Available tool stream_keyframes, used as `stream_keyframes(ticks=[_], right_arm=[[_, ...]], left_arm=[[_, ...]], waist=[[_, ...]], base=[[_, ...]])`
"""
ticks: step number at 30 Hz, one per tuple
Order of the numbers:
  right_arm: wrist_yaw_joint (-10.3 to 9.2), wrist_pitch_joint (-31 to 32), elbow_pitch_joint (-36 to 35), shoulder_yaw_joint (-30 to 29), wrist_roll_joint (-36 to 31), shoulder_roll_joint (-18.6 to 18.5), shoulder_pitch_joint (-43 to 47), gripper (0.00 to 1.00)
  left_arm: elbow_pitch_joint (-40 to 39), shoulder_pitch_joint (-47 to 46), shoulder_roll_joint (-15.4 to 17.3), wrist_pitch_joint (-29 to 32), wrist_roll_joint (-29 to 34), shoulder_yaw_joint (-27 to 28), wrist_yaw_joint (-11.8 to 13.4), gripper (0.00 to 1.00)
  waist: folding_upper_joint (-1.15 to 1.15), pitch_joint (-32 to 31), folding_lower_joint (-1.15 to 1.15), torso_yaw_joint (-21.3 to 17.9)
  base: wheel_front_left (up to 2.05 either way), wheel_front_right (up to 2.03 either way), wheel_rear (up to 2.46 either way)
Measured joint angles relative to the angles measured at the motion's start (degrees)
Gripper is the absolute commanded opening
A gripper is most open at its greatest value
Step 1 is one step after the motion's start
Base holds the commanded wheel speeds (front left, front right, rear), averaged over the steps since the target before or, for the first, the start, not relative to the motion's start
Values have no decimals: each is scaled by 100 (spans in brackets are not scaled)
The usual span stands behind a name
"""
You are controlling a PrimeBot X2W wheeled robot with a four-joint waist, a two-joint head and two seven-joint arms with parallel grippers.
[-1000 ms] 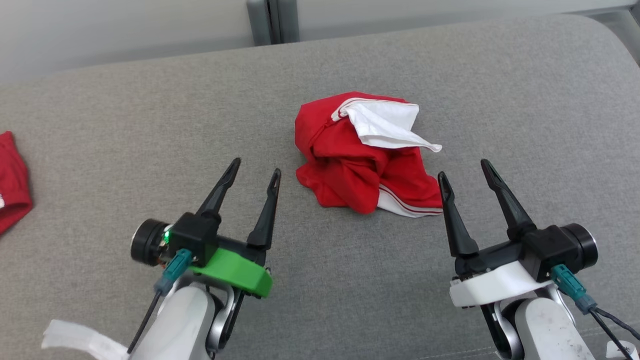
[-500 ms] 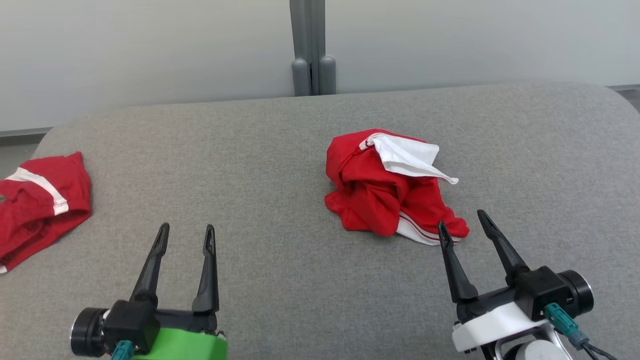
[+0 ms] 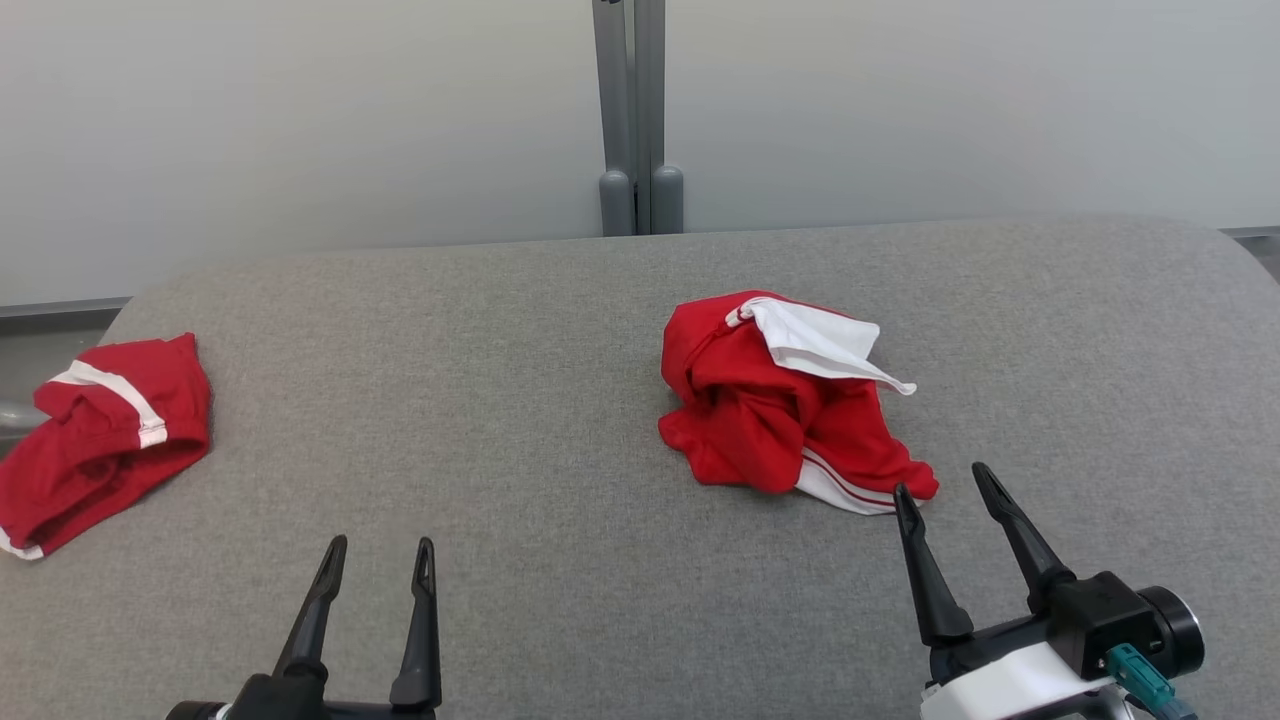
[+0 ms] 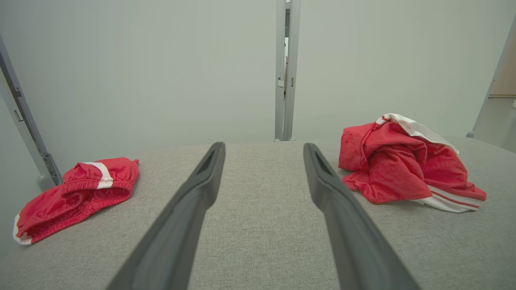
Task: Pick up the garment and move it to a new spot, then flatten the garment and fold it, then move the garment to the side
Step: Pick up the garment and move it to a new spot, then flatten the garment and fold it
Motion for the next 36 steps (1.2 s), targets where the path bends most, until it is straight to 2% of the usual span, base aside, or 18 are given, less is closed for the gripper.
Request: stream_keyframes(ticks=[11, 36], right_arm=[[0, 0, 34, -40, 147, 1, 12, 100], [0, 0, 86, -112, 245, 2, 21, 100]], left_arm=[[112, 25, -11, 0, -76, -35, -45, 100], [297, -36, -14, 0, -75, -157, 101, 100]], waist=[[0, -21, 0, -7], [0, 35, 0, 76]], base=[[0, 0, 0], [0, 0, 0]])
